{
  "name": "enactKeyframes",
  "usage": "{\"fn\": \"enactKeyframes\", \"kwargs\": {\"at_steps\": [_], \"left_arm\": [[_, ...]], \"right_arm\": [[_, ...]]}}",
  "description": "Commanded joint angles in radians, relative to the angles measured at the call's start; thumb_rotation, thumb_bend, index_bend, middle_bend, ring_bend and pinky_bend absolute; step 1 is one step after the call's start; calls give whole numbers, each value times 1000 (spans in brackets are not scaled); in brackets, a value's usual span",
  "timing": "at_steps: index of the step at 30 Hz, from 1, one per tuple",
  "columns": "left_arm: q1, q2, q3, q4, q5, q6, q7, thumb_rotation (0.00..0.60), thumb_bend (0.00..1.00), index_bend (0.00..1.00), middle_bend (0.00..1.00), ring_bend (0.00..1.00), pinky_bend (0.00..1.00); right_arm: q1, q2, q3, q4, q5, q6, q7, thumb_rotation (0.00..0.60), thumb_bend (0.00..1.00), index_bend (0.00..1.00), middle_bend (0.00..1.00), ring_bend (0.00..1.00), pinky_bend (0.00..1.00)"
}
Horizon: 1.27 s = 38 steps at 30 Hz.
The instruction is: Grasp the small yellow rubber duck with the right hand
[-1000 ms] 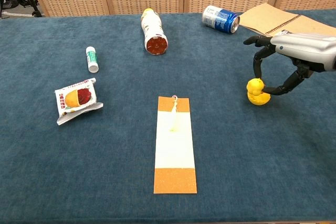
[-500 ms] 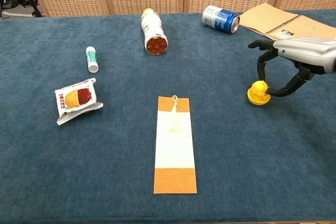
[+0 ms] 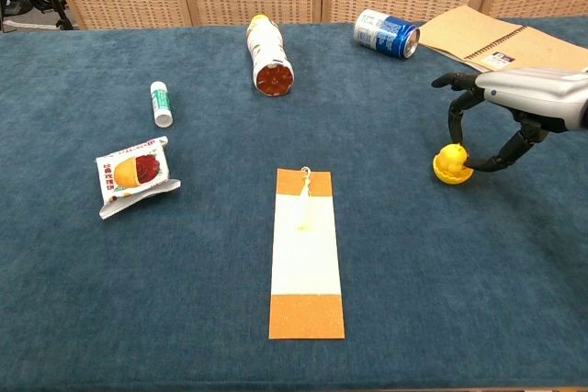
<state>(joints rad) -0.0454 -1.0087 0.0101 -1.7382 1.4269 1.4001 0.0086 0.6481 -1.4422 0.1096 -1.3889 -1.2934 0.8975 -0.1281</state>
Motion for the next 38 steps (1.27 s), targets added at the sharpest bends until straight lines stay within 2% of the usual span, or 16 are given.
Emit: {"fn": "enactKeyframes", "kwargs": {"at_steps": [1,13,18,20,21,22,24,26,28,31,38], "left_arm": [[0,1,0,0,0,-1,-1,600,0,0,0,0,0],[1,1,1,1,3,2,-2,600,0,0,0,0,0],[1,2,1,-1,4,3,-4,600,0,0,0,0,0],[2,2,1,-1,7,6,-6,600,0,0,0,0,0],[3,3,1,-1,8,8,-7,600,0,0,0,0,0],[3,3,1,-1,9,10,-9,600,0,0,0,0,0],[6,2,-1,2,10,18,-11,600,0,0,0,0,0],[9,-1,-4,7,12,28,-10,600,0,0,0,0,0],[13,-4,-6,12,17,41,-9,600,0,0,0,0,0],[17,-4,-3,13,25,48,-11,600,0,0,0,0,0],[25,3,1,-5,41,68,14,600,0,0,0,0,0]], "right_arm": [[0,0,-1,1,1,0,-2,600,387,474,0,0,0],[-3,9,-5,-11,-3,10,-10,600,338,391,0,0,0],[-16,38,-5,-54,-23,42,-2,600,337,373,0,0,0],[-35,74,-11,-97,-51,88,-7,600,330,349,0,0,0],[-48,89,-15,-115,-64,114,-12,600,298,304,0,0,0],[-61,102,-19,-130,-76,138,-15,600,251,255,0,0,0],[-109,131,-25,-150,-103,236,-37,600,67,73,0,0,0],[-163,148,-32,-156,-130,341,-54,600,0,3,0,0,0],[-218,159,-34,-153,-148,439,-48,600,0,0,0,0,0],[-278,181,-44,-150,-164,526,-31,600,0,0,0,0,0],[-398,235,-70,-159,-175,653,36,600,0,0,0,0,0]]}}
